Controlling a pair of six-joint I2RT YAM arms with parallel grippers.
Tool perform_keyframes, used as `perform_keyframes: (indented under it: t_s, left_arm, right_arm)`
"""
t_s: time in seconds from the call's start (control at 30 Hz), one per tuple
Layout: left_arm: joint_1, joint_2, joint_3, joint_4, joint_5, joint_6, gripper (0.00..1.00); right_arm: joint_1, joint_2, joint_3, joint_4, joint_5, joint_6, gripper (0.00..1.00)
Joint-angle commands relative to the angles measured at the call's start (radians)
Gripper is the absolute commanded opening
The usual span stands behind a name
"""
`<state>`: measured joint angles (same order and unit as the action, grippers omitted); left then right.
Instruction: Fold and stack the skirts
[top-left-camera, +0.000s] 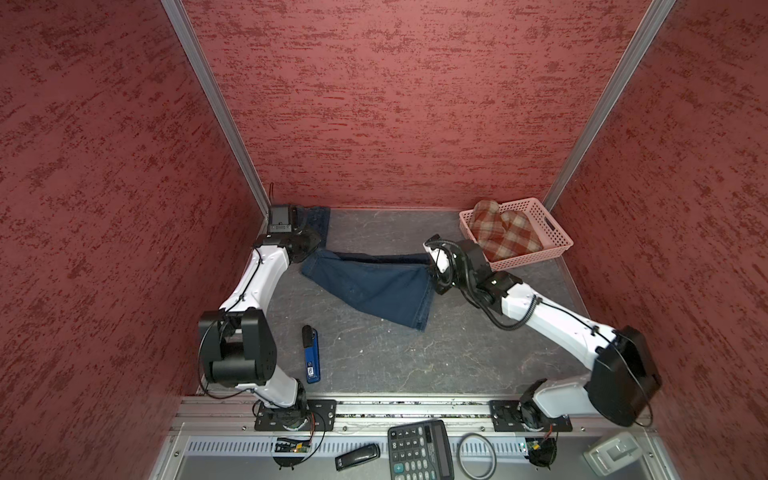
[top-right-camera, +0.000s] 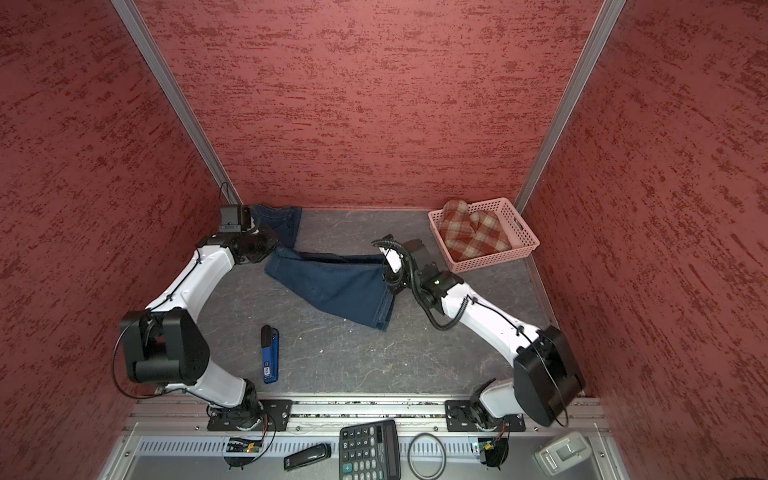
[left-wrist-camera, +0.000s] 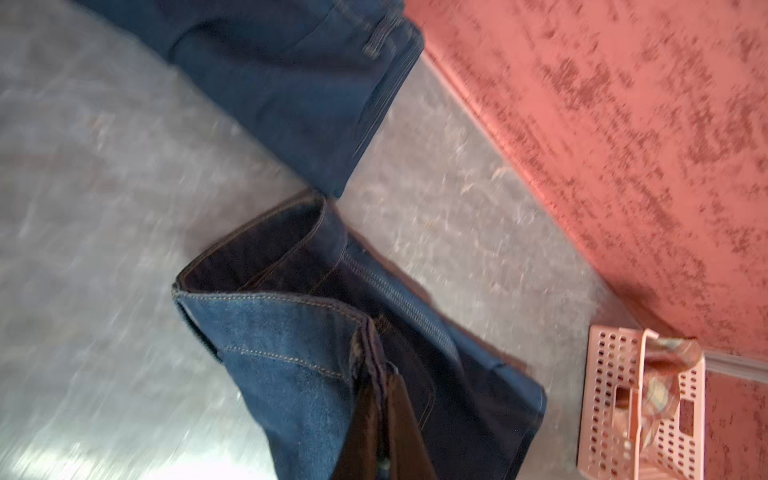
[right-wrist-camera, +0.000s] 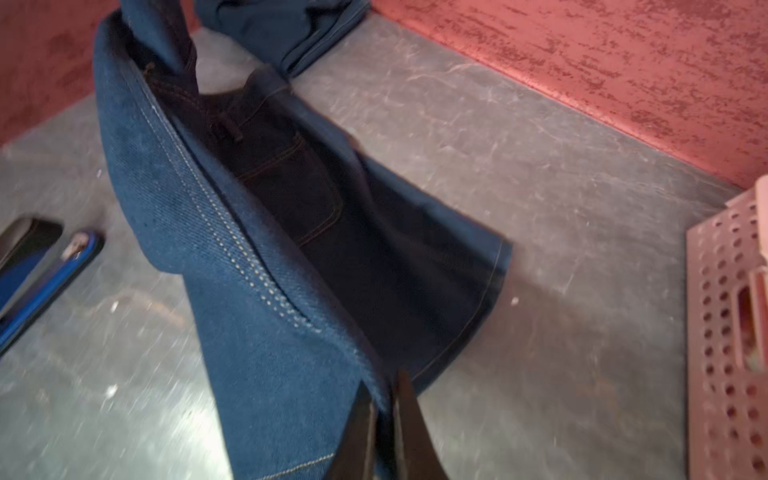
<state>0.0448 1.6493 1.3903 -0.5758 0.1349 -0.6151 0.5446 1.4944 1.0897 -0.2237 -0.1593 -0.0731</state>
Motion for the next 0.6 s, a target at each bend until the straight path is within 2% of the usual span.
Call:
perform_keyframes:
  t_s: [0.0, 0.13, 0.2, 0.23, 0.27, 0.3, 0.33, 0.43, 0.5, 0.57]
  left_arm:
    - [-0.009, 0.134, 0.141, 0.001, -0.027, 0.017, 0.00]
    - [-0.034, 0.324, 0.320, -0.040, -0.070, 0.041, 0.00]
    - [-0.043, 0.424, 0.443, -0.087, -0.080, 0.051, 0.00]
    - [-0.050, 0.472, 0.499, -0.104, -0.082, 0.058, 0.10]
    - [-0.056, 0.508, 0.549, -0.127, -0.088, 0.065, 0.28]
    - [-0.063, 0.544, 0.609, -0.166, -0.099, 0.070, 0.49]
    - [-0.071, 0.567, 0.658, -0.192, -0.111, 0.076, 0.63]
    - [-0.093, 0.563, 0.702, -0.203, -0.128, 0.094, 0.85]
    - [-0.102, 0.525, 0.683, -0.190, -0.142, 0.098, 0.96]
    - [-0.109, 0.484, 0.651, -0.182, -0.137, 0.108, 0.99]
  right_arm:
    - [-0.084, 0.157, 0.120, 0.080, -0.191, -0.040, 0.00]
    - [-0.161, 0.371, 0.281, 0.061, -0.272, -0.049, 0.00]
    - [-0.187, 0.437, 0.327, 0.065, -0.266, -0.030, 0.00]
    - [-0.199, 0.453, 0.336, 0.078, -0.265, -0.011, 0.00]
    - [-0.207, 0.457, 0.332, 0.092, -0.271, 0.004, 0.14]
    - [-0.212, 0.457, 0.332, 0.096, -0.276, 0.008, 0.33]
    - [-0.212, 0.451, 0.330, 0.091, -0.270, 0.004, 0.49]
    - [-0.213, 0.403, 0.305, 0.085, -0.221, 0.004, 0.71]
    - [-0.213, 0.360, 0.285, 0.086, -0.179, 0.011, 0.78]
    - [-0.212, 0.324, 0.272, 0.078, -0.147, 0.019, 0.82]
